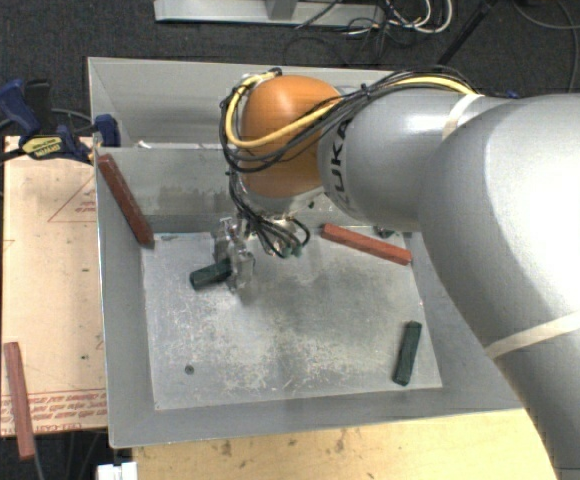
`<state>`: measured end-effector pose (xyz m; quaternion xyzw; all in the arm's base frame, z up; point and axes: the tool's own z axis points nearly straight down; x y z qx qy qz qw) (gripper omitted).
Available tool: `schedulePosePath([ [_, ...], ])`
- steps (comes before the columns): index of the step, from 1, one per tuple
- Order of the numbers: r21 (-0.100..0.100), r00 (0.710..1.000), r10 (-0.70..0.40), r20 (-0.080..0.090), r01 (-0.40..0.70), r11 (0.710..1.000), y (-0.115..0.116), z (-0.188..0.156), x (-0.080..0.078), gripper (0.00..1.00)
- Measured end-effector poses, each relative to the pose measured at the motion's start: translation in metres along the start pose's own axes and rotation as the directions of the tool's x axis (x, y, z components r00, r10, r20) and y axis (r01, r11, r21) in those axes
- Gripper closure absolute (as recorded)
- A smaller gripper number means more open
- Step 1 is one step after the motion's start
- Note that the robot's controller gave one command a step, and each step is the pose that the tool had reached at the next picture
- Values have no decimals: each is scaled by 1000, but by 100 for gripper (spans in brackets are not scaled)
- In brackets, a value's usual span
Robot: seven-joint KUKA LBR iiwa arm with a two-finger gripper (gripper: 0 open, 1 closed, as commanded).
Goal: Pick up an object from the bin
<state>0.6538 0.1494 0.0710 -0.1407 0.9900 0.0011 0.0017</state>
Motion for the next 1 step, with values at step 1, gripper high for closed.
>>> schedulePosePath([
  [1,1,1000,-1,10,1,1000,34,-198,9,100],
])
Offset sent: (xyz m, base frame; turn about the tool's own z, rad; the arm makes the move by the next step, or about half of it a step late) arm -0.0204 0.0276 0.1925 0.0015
